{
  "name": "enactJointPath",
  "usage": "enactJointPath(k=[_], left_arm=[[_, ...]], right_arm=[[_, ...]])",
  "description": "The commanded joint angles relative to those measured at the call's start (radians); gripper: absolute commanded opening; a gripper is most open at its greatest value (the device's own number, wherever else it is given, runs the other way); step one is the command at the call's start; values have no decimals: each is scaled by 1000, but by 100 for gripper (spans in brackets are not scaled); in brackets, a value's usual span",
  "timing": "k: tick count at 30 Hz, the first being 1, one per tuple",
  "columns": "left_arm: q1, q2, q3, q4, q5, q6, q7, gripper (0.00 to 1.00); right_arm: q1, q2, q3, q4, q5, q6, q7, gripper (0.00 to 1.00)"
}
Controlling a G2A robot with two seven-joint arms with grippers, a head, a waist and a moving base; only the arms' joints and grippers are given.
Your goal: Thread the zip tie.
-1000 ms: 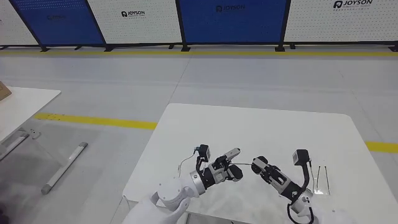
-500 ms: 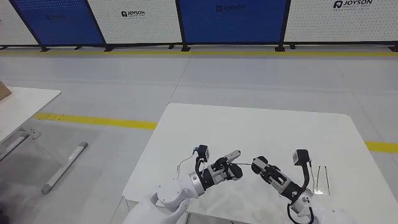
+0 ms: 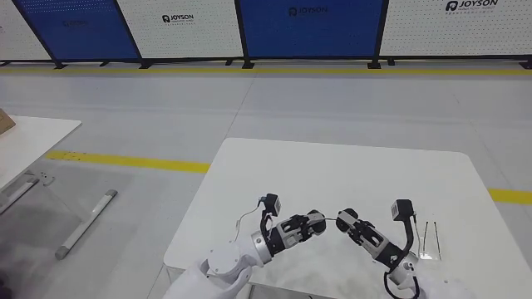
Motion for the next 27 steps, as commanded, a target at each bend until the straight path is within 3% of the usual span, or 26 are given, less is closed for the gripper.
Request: enactJointPath(k=[1,5,7,16,20,21,27], left_arm=[[-5,-1,3,1,-6,-1,-2,25],[-3,0,6,-6,-1,-8,-4,42],[-2,1,7,-10,7,-10,1,43],[-6,1,17,-6,16,-8,9,27],[-8,1,22,-4,22,-12,9,10],[-8,1,23,-4,22,-13,9,2],[-13,1,25,5,11,-5,7,0]], right_arm=[[0,0,0,0,0,0,0,0],[0,0,0,0,0,0,0,0],[0,0,0,0,0,0,0,0],[0,0,0,0,0,0,0,0],[0,0,0,0,0,0,0,0],[0,0,0,0,0,0,0,0],[0,0,0,0,0,0,0,0]])
